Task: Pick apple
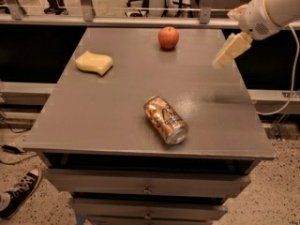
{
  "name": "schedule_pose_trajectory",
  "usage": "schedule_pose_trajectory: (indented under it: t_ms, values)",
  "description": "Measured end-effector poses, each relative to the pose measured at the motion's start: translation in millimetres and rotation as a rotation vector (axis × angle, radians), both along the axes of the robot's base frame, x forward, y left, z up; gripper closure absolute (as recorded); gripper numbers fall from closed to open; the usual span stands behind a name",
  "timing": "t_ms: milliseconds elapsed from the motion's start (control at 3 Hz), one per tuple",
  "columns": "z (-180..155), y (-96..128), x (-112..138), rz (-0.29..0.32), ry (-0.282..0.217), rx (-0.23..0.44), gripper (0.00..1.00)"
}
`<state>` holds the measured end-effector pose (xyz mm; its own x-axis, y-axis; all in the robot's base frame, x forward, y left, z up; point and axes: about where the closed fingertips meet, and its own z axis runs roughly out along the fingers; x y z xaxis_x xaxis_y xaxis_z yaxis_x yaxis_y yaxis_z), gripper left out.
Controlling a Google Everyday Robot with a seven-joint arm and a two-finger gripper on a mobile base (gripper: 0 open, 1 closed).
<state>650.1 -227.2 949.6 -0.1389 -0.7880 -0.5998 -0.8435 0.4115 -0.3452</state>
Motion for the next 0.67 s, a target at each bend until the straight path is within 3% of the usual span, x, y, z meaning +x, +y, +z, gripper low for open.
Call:
schedule_pose_trajectory:
  t_ms: [667]
  values:
    - [-33.3,-2.4,101.8,-0.104,0.002,0.24,0.0]
